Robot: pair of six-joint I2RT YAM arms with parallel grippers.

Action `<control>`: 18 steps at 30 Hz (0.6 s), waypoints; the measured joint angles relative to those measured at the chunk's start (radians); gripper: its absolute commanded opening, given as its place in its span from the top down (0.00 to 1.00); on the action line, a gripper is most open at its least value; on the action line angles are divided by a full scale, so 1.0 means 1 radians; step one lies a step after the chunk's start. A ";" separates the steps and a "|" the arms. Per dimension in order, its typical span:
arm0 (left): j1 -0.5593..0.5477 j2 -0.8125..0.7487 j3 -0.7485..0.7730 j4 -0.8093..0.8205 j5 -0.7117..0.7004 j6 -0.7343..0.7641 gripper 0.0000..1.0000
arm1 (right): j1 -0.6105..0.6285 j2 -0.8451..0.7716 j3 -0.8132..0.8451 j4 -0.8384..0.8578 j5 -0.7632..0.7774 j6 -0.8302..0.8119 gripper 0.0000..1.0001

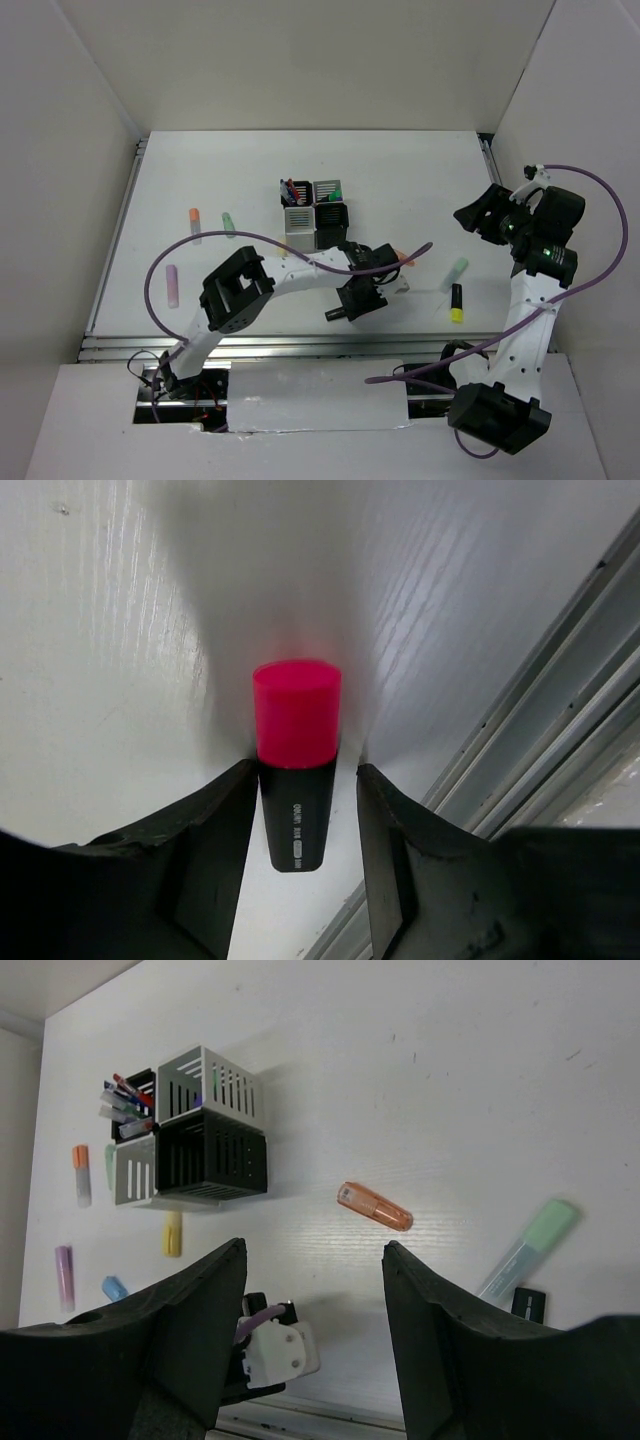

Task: Sort the stationery into containers
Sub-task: Move the pen to the corner of the board, then pick up the pen from the corner of the board.

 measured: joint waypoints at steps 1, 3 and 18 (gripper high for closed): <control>-0.003 0.017 0.027 -0.026 -0.007 -0.001 0.42 | 0.000 0.001 0.000 0.000 -0.001 0.000 0.36; -0.010 0.050 0.079 -0.076 -0.025 -0.003 0.42 | 0.000 0.002 0.000 0.000 -0.002 0.000 0.36; -0.019 0.212 0.347 -0.316 -0.070 -0.008 0.67 | 0.000 0.005 0.000 0.000 -0.006 -0.007 0.36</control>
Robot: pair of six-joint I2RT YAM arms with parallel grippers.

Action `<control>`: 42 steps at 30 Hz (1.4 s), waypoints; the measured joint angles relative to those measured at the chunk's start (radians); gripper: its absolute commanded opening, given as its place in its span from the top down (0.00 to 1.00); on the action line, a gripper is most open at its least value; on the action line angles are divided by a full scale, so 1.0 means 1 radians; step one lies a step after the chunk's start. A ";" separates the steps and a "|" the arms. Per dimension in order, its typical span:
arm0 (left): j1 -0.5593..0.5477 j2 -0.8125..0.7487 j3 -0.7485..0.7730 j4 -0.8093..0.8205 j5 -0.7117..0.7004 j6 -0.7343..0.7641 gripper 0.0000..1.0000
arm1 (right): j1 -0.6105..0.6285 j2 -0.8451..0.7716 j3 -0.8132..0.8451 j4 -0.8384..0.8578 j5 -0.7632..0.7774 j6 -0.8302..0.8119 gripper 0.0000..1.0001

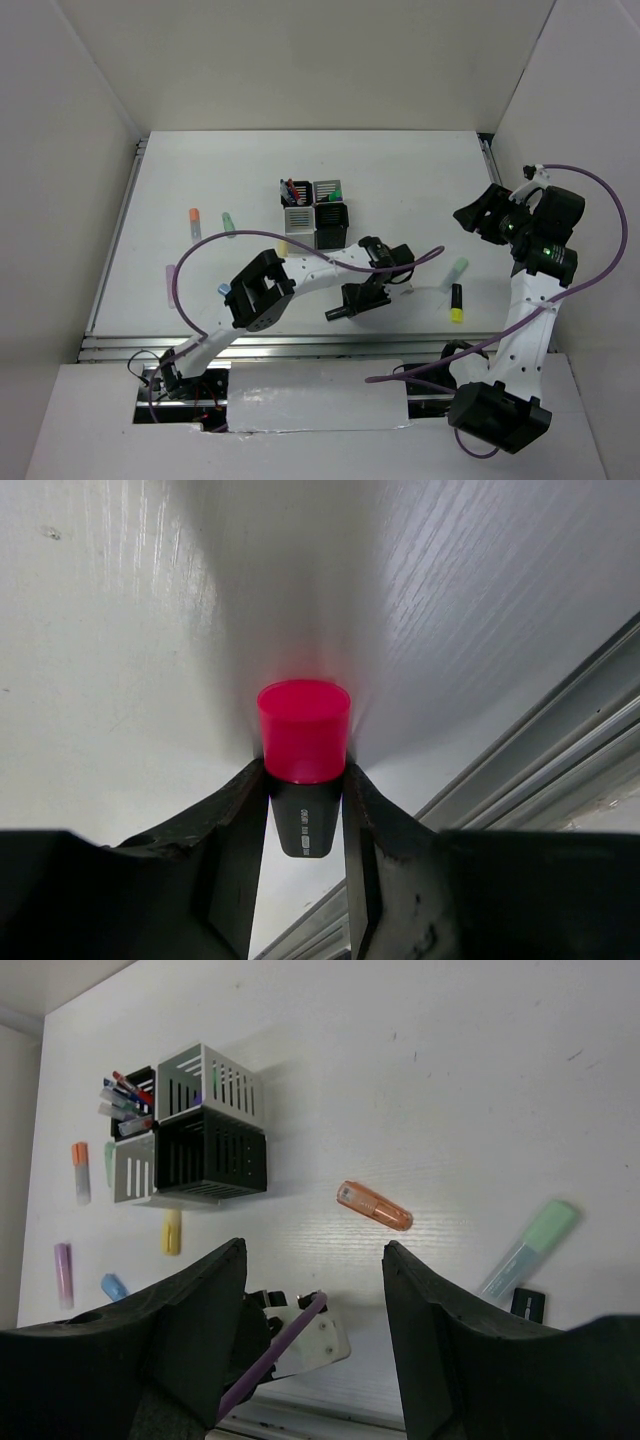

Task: Sort the stationery into containers
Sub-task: Pick up the pen from the corner of the board, then place the pen in the storage box.

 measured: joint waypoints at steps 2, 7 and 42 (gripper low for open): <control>0.001 0.004 0.007 -0.007 0.001 0.000 0.78 | 0.000 0.000 0.000 0.000 0.000 0.000 0.37; 0.015 -0.058 -0.079 0.070 0.022 -0.014 0.92 | 0.000 0.000 0.000 0.001 -0.001 0.002 0.37; 0.685 -0.610 -0.585 1.315 0.423 -0.288 1.00 | 0.000 0.083 -0.070 0.113 -0.035 0.058 0.38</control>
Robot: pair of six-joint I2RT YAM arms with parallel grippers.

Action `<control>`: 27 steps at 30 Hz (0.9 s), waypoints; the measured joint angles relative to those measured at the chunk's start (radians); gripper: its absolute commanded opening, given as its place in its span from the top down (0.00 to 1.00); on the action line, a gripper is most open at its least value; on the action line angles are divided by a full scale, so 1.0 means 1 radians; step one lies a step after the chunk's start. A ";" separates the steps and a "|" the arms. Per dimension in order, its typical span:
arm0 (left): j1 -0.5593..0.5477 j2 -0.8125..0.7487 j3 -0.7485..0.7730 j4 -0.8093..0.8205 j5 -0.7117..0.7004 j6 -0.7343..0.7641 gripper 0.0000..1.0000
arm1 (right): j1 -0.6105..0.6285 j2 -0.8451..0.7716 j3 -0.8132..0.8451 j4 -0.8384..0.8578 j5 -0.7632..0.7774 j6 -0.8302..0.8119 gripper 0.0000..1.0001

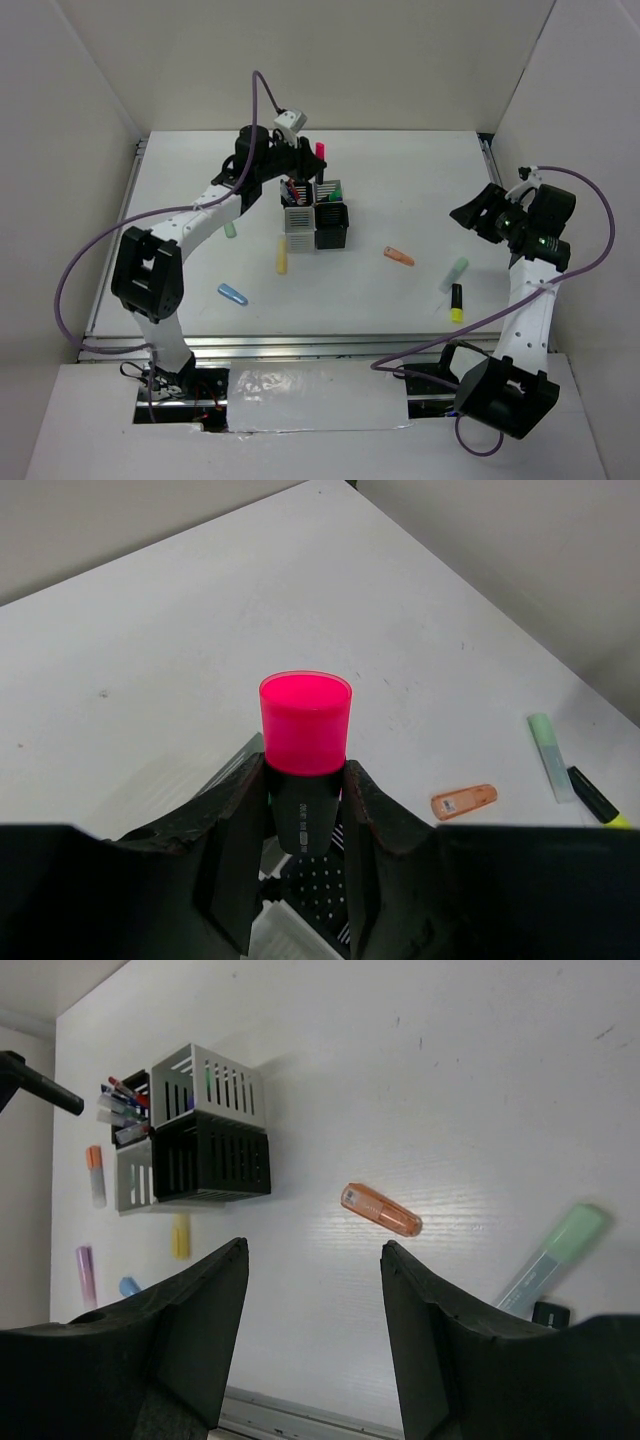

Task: Sort the stationery into containers
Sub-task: Place the pen in the storage box.

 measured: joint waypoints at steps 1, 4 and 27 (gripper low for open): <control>-0.001 0.019 0.009 0.013 0.002 0.000 0.97 | 0.000 0.002 -0.004 0.000 0.002 -0.002 0.38; -0.005 0.067 0.022 0.043 0.001 0.000 0.92 | 0.000 0.008 -0.005 0.001 0.010 -0.010 0.38; -0.029 0.171 0.027 0.092 -0.078 0.112 0.17 | 0.002 0.025 -0.005 0.000 0.022 -0.054 0.35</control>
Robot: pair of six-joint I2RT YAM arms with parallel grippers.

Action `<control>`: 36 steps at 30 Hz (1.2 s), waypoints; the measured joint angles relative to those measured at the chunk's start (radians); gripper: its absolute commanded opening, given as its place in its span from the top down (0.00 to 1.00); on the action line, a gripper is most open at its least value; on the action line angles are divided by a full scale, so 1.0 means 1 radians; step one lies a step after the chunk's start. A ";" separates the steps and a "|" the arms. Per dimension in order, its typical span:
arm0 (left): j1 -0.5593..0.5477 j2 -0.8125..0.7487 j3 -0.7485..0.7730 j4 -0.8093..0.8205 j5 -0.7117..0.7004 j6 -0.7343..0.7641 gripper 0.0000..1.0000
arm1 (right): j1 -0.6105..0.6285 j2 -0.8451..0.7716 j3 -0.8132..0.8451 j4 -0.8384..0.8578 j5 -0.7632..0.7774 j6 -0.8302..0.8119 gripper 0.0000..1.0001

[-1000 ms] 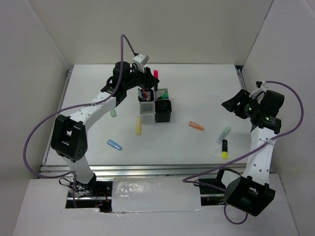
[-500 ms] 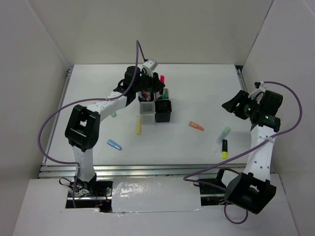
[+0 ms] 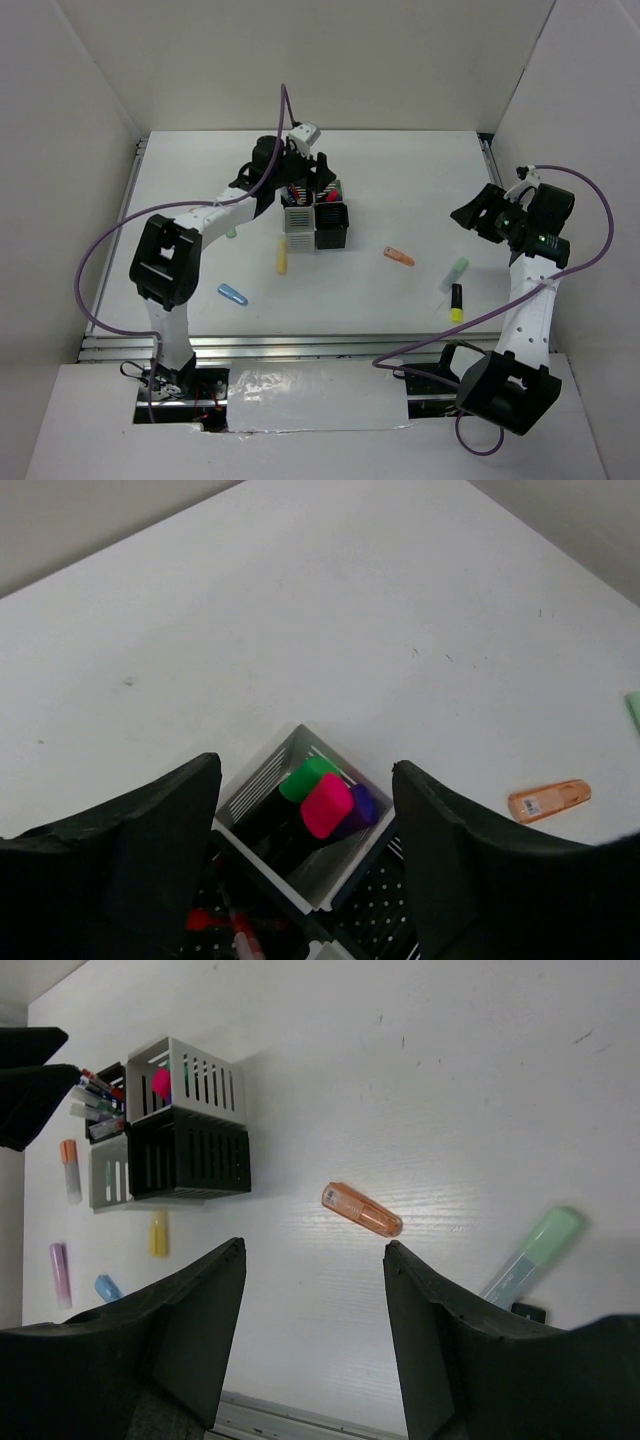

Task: Sort the stationery into containers
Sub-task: Place the pen in the storage box, then pick up the pen from the center of the board.

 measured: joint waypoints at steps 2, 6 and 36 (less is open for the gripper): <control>0.005 -0.033 -0.015 -0.012 -0.006 0.002 0.19 | 0.000 0.000 0.000 0.000 0.000 0.000 0.36; 0.047 -0.117 0.007 -0.077 0.031 -0.017 0.28 | 0.000 -0.003 0.000 0.000 -0.001 0.000 0.35; 1.139 -0.514 -0.259 -1.319 0.242 0.707 0.21 | 0.512 0.086 -0.038 -0.016 0.271 -0.232 0.36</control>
